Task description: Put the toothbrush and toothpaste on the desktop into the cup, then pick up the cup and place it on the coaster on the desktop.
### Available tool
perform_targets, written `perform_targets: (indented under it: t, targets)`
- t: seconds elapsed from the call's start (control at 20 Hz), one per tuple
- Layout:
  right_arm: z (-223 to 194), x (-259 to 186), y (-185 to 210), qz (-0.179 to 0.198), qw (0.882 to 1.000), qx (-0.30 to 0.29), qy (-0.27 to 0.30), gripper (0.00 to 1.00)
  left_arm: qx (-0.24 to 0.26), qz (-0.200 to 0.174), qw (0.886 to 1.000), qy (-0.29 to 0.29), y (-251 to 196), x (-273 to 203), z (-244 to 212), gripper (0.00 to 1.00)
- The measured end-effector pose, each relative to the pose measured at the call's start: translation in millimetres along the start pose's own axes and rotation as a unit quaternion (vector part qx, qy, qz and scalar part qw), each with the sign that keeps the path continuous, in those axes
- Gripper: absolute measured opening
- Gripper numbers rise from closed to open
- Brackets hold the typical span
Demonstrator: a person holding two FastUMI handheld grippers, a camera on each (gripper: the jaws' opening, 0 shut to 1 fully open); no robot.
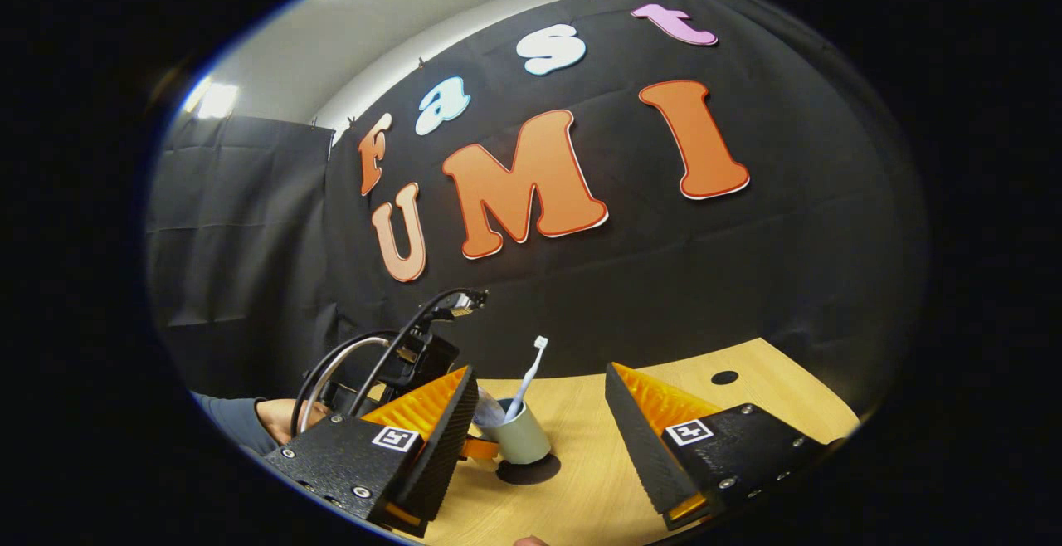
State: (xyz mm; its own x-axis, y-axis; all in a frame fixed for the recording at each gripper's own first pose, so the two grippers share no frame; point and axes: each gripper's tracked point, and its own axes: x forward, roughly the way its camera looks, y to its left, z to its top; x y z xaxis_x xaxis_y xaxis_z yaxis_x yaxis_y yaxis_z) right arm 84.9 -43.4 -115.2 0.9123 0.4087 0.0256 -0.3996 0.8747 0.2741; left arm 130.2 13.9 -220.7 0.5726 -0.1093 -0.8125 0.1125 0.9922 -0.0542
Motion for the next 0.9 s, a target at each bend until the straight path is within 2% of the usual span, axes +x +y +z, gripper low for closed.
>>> perform_targets:
  t: [0.15,0.35,0.45,0.65,0.75,0.85,0.9]
  targets:
    - [-4,-5,-9,-0.01,1.0,-0.001,0.004,0.93,0.008,0.01,1.0,0.015,5,16,3,0.16]
    - [-24,-1,-13,-0.015,0.999,0.017,0.034,0.93,0.017,0.016,0.999,0.026,-2,13,7,0.16]
    - [-35,1,-13,-0.019,0.998,0.021,0.051,0.93,0.02,0.011,0.999,0.031,-6,17,4,0.2]
    - [-34,4,-7,-0.019,0.998,0.016,0.051,0.93,0.02,-0.006,1.0,-0.005,-1,-7,6,0.28]
    - [-34,7,-3,-0.021,0.999,0.007,0.046,0.93,0.022,-0.01,0.999,-0.022,3,-21,12,0.45]
    - [-33,9,-4,-0.032,0.999,-0.002,0.044,0.93,0.021,-0.021,0.999,-0.046,6,-34,14,0.53]
    - [-31,8,-2,-0.038,0.998,-0.008,0.041,0.92,0.023,-0.027,0.997,-0.066,8,-45,17,0.69]
